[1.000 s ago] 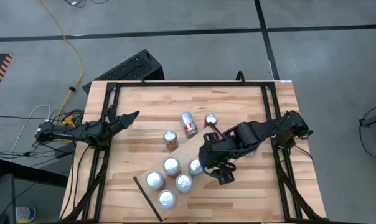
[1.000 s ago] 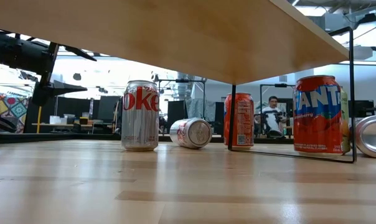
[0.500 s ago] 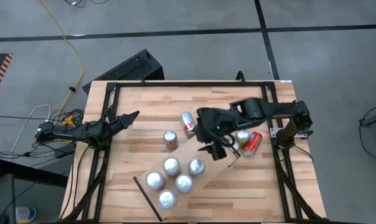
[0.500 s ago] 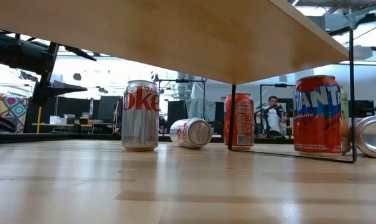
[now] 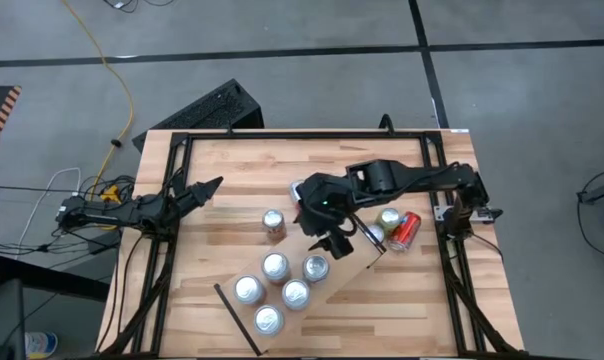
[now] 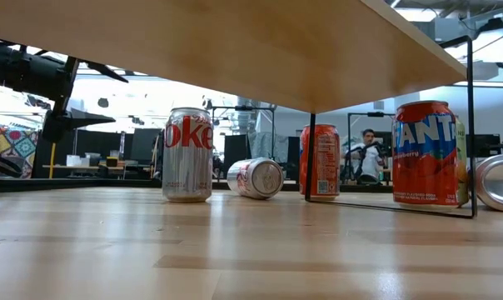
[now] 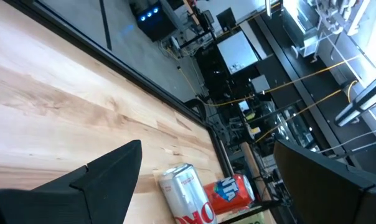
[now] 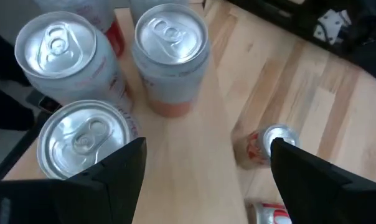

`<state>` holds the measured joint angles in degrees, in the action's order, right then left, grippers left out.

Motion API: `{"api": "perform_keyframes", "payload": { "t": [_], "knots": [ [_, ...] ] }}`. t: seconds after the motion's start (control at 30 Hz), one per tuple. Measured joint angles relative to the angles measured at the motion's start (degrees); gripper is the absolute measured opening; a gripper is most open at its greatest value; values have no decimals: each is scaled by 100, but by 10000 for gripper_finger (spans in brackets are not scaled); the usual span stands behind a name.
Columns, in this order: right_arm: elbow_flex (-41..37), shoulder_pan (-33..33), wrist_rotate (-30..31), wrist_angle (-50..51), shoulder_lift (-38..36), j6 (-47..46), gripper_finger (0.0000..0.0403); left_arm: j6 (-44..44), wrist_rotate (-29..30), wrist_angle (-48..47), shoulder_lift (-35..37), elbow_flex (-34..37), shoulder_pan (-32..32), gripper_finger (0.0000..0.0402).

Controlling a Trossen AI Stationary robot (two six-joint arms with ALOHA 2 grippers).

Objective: Place canned beverage on shelf
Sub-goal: Put the red silver soda can on the shelf

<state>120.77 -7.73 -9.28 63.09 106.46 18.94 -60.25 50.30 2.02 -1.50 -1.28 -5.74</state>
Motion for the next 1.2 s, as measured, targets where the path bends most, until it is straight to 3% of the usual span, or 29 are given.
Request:
{"api": "perform_keyframes", "payload": {
  "t": [0.37, 0.77, 0.9, 1.03, 1.2],
  "knots": [
    [2, 0, -291, 61, 83, 168, 317, -17, 6, 0, 0, 0, 0, 351],
    [2, -71, -204, 664, 83, -91, 317, 2, 4, 0, 0, 0, 0, 351],
    [4, -48, 150, 349, 28, -59, 317, 2, 4, 0, 0, 0, 0, 351],
    [9, 63, 63, -239, 69, -48, 317, 2, 4, 0, 0, 2, 0, 351],
    [7, 71, -141, -294, 77, -43, 317, -28, 2, 0, 0, 0, 0, 351]
  ]
}}
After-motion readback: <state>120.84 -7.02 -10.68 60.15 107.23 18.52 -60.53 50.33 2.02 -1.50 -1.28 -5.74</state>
